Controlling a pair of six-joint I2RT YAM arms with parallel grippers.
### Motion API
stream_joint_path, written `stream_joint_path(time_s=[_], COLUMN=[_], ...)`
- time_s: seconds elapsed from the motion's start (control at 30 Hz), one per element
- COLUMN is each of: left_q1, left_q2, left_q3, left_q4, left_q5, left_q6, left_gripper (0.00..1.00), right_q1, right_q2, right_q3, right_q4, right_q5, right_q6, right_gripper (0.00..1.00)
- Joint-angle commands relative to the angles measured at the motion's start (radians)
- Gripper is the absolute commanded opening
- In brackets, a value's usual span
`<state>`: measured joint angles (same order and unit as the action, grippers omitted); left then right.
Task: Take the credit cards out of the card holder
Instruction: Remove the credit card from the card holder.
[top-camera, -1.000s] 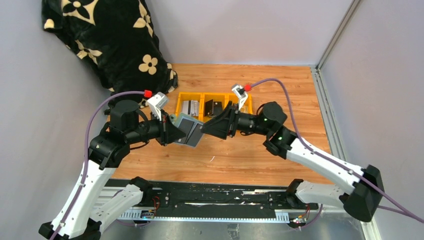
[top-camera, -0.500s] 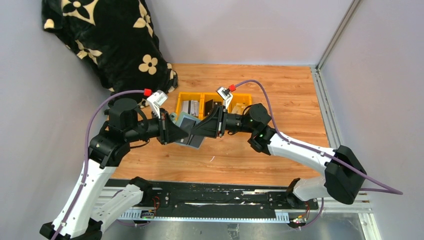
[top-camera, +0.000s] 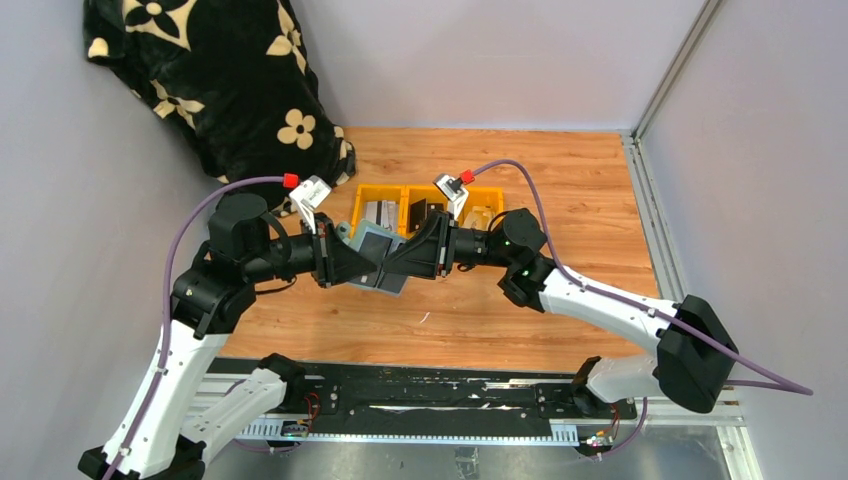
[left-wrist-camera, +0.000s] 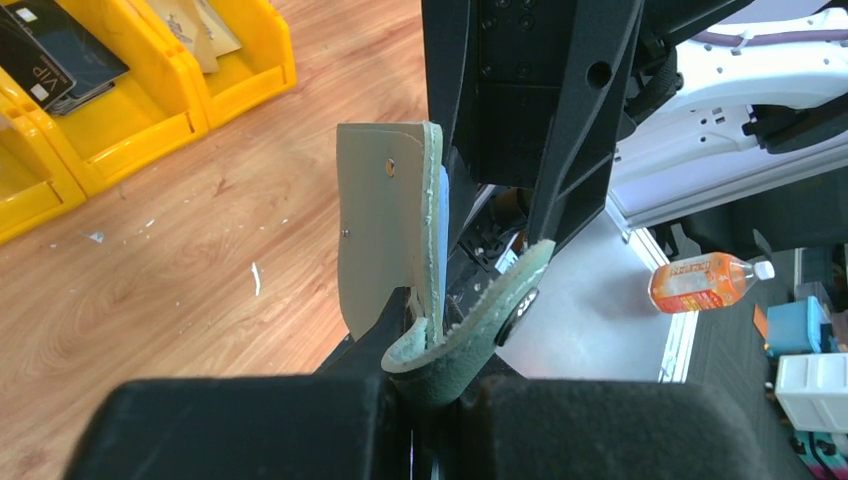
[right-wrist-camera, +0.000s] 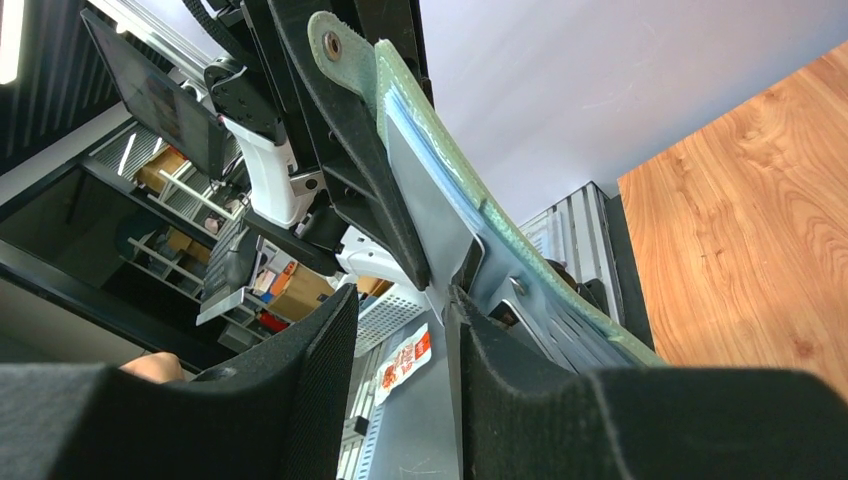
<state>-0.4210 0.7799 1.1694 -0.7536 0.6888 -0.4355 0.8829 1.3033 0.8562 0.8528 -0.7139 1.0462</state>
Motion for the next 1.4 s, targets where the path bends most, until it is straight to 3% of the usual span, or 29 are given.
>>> stream_joint_path(time_s=[0.0, 0.53, 1.13, 1.23, 1.37], left_q1=[0.001, 0.002, 0.002, 0.002, 0.002], left_q2=[-0.018, -0.02, -0.034, -0.034, -0.035], left_q3=[0.048, 0.075, 0.0, -0.001, 0.005], left_q4=[0.083, 0.096, 0.128, 0.132, 0.128], left_q5=[0.099, 0.116, 0.135, 0.149, 0.196], left_q6=[-0.036, -0.058, -0.074, -0.08, -0.084], left_gripper=[0.0, 0.0, 0.0, 0.02, 0.08], right_q1=[0.01, 0.009, 0.03, 0.036, 0.036], right_q2=[-0.009, -0.039, 0.043, 0.085, 0.119], right_q3=[-0.016, -0.039, 0.036, 0.044, 0.034], right_q4=[-0.025, -0.058, 0.22, 0.3, 0.419], right_q5=[0.016, 0.029, -0.001, 0.007, 0.009], right_q6=[-0.032, -0.053, 0.112, 0.153, 0.219], right_gripper=[0.41, 0.41, 0.31, 0.26, 0.09])
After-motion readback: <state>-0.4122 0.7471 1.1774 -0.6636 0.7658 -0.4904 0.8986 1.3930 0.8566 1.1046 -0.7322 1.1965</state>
